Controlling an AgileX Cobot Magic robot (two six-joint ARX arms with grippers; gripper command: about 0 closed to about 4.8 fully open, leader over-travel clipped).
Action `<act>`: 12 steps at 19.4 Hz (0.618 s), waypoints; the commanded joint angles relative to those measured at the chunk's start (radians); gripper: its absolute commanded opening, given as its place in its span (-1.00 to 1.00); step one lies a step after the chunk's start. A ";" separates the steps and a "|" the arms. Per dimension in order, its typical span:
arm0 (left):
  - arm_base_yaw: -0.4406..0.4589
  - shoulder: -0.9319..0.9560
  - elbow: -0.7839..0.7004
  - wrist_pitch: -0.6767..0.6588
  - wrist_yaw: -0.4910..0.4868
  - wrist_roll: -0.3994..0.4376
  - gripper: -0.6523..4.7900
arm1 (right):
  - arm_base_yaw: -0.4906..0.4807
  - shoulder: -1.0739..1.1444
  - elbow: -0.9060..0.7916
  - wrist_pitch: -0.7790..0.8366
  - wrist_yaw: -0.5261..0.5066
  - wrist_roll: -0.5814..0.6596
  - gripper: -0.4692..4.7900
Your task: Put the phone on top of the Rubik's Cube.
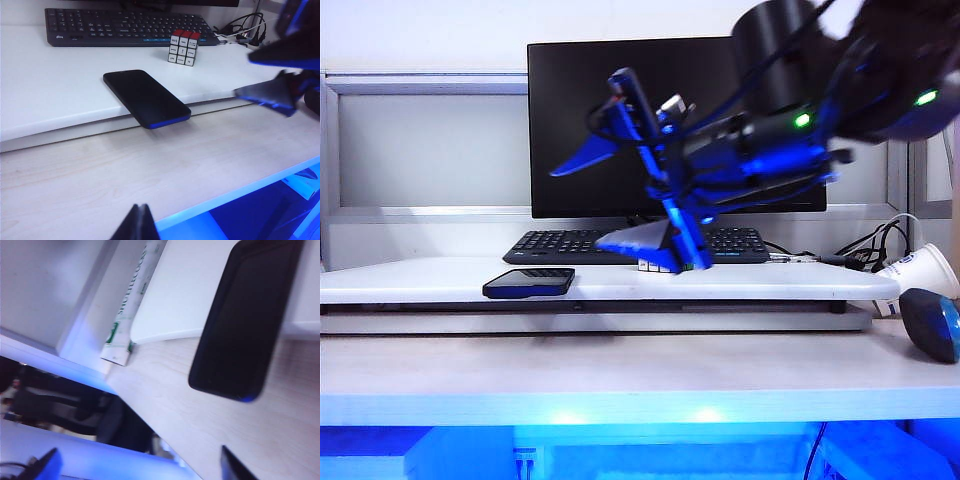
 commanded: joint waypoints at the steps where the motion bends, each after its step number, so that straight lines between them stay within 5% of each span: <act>1: 0.001 0.000 0.003 -0.013 0.013 0.001 -0.78 | 0.001 0.071 0.068 0.022 -0.016 0.055 0.71; 12: 0.001 0.000 0.003 -0.013 0.013 0.000 -0.78 | 0.004 0.232 0.171 -0.019 0.020 0.109 0.82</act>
